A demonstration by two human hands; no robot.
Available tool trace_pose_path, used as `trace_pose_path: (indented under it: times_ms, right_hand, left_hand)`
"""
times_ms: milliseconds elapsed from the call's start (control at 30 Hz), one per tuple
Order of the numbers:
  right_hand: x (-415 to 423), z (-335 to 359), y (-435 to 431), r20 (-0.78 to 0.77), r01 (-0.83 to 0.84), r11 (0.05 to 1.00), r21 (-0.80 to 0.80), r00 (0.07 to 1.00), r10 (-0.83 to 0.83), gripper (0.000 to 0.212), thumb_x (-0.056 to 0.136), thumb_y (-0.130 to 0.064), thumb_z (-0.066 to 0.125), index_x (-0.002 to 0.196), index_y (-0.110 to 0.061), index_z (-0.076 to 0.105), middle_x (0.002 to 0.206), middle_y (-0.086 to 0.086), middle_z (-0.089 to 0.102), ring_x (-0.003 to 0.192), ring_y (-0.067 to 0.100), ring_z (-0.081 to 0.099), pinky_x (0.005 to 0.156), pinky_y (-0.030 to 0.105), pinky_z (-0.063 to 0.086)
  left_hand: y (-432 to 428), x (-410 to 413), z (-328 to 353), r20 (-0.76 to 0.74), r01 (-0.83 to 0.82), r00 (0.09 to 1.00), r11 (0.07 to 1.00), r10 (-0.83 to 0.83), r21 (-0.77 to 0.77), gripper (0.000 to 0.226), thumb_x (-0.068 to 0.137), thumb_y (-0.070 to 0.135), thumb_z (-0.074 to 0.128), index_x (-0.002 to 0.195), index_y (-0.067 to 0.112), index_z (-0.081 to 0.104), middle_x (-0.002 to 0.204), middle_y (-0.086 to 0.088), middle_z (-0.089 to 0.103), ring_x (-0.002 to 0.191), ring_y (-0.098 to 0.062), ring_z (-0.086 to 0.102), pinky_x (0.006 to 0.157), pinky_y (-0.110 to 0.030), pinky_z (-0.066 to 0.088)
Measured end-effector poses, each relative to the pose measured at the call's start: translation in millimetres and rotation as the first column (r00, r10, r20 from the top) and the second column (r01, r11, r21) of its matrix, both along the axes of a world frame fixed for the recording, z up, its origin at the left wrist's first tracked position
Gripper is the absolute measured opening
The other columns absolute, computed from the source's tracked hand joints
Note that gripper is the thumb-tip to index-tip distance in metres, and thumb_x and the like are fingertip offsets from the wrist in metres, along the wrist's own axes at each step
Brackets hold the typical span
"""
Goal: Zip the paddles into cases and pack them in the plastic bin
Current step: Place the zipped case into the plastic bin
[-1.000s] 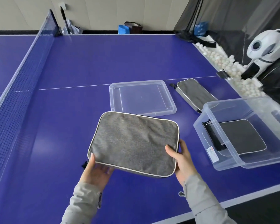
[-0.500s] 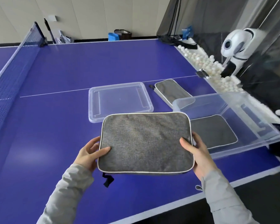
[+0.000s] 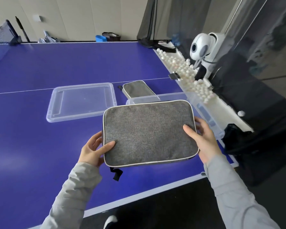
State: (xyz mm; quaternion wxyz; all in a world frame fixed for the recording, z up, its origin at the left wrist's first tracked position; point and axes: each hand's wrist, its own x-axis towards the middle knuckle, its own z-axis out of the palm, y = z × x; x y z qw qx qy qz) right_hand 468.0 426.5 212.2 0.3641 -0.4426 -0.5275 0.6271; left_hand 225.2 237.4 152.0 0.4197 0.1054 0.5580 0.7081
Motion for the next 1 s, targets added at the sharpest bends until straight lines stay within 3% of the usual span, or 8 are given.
trace_pose_path:
  times_ms: [100, 233, 367, 533, 667, 833, 967, 1000]
  right_hand:
    - [14.2, -1.8, 28.0, 0.030, -0.005, 1.000, 0.011, 1.000, 0.005, 0.034, 0.082, -0.011, 0.069, 0.111, -0.026, 0.059, 0.119, 0.006, 0.063, 0.113, 0.025, 0.058, 0.102, 0.046, 0.045]
    - [18.2, -9.1, 67.5, 0.057, -0.022, 1.000, 0.012, 0.998, 0.021, 0.039, 0.082, -0.013, 0.070, 0.118, -0.022, 0.059, 0.120, 0.007, 0.063, 0.114, 0.025, 0.059, 0.099, 0.044, 0.048]
    - [13.2, -19.6, 111.8, 0.087, -0.033, 0.999, 0.002, 0.996, 0.032, 0.033, 0.083, -0.015, 0.070, 0.112, -0.027, 0.060, 0.119, 0.005, 0.063, 0.112, 0.023, 0.060, 0.098, 0.043, 0.048]
    - [6.2, -33.8, 168.8, 0.133, -0.017, 0.999, -0.033, 0.991, 0.021, 0.043, 0.085, -0.016, 0.068, 0.125, -0.016, 0.055, 0.124, 0.010, 0.061, 0.113, 0.026, 0.060, 0.097, 0.042, 0.049]
    - [5.8, -49.1, 204.1, 0.190, -0.016, 0.997, -0.077, 0.981, 0.031, 0.044, 0.085, -0.017, 0.068, 0.127, -0.015, 0.055, 0.125, 0.012, 0.060, 0.114, 0.026, 0.059, 0.095, 0.041, 0.049]
    - [1.6, -77.8, 230.6, 0.324, -0.090, 0.992, -0.084, 0.939, 0.113, 0.050, 0.077, -0.018, 0.076, 0.123, -0.019, 0.057, 0.119, 0.008, 0.064, 0.108, 0.025, 0.061, 0.086, 0.037, 0.052]
    - [-4.5, -103.9, 236.9, 0.409, -0.150, 0.984, -0.095, 0.895, 0.176, 0.058, 0.066, -0.022, 0.084, 0.117, -0.026, 0.057, 0.111, -0.002, 0.065, 0.100, 0.015, 0.062, 0.081, 0.032, 0.051]
    - [-5.3, -110.7, 236.9, 0.433, -0.168, 0.980, -0.106, 0.880, 0.197, 0.061, 0.064, -0.023, 0.086, 0.117, -0.027, 0.056, 0.112, -0.003, 0.064, 0.098, 0.011, 0.062, 0.082, 0.032, 0.052]
  left_hand:
    - [23.8, 12.7, -0.3, -0.039, 0.006, 0.999, 1.000, -0.007, -0.026, 0.056, 0.054, 0.008, 0.084, 0.104, 0.027, 0.066, 0.106, 0.006, 0.069, 0.092, -0.014, 0.068, 0.057, -0.023, 0.055]
    - [57.0, 18.6, -1.8, -0.071, 0.000, 0.997, 0.999, -0.003, -0.042, 0.044, 0.068, 0.003, 0.075, 0.102, 0.029, 0.064, 0.094, 0.018, 0.072, 0.082, -0.005, 0.070, 0.053, -0.022, 0.054]
    - [95.5, 13.0, -3.6, -0.106, 0.013, 0.994, 0.998, -0.020, -0.068, 0.044, 0.070, 0.001, 0.076, 0.103, 0.027, 0.062, 0.099, 0.013, 0.070, 0.079, -0.002, 0.070, 0.054, -0.022, 0.054]
    - [150.8, 11.1, -6.4, -0.161, 0.044, 0.985, 0.994, -0.060, -0.103, 0.055, 0.070, -0.002, 0.076, 0.105, 0.036, 0.055, 0.101, 0.003, 0.066, 0.070, -0.005, 0.069, 0.055, -0.020, 0.054]
    - [179.5, 20.8, -14.7, -0.131, 0.069, 0.987, 0.984, -0.091, -0.163, 0.067, 0.066, -0.009, 0.077, 0.114, 0.028, 0.050, 0.102, 0.005, 0.062, 0.073, -0.007, 0.066, 0.055, -0.013, 0.051]
    - [200.5, 34.1, -35.4, -0.056, 0.059, 0.996, 0.974, -0.073, -0.219, 0.077, 0.065, -0.019, 0.072, 0.129, 0.012, 0.042, 0.110, -0.012, 0.061, 0.091, -0.023, 0.060, 0.071, -0.027, 0.053]
    - [211.5, 44.5, -61.7, 0.011, -0.017, 1.000, 0.955, 0.021, -0.296, 0.092, 0.060, -0.014, 0.079, 0.136, 0.017, 0.037, 0.121, -0.007, 0.058, 0.105, -0.029, 0.060, 0.083, -0.044, 0.053]
    - [212.6, 47.2, -68.2, 0.016, -0.035, 0.999, 0.945, 0.042, -0.326, 0.095, 0.059, -0.011, 0.081, 0.136, 0.020, 0.036, 0.121, -0.004, 0.058, 0.104, -0.028, 0.060, 0.078, -0.043, 0.054]
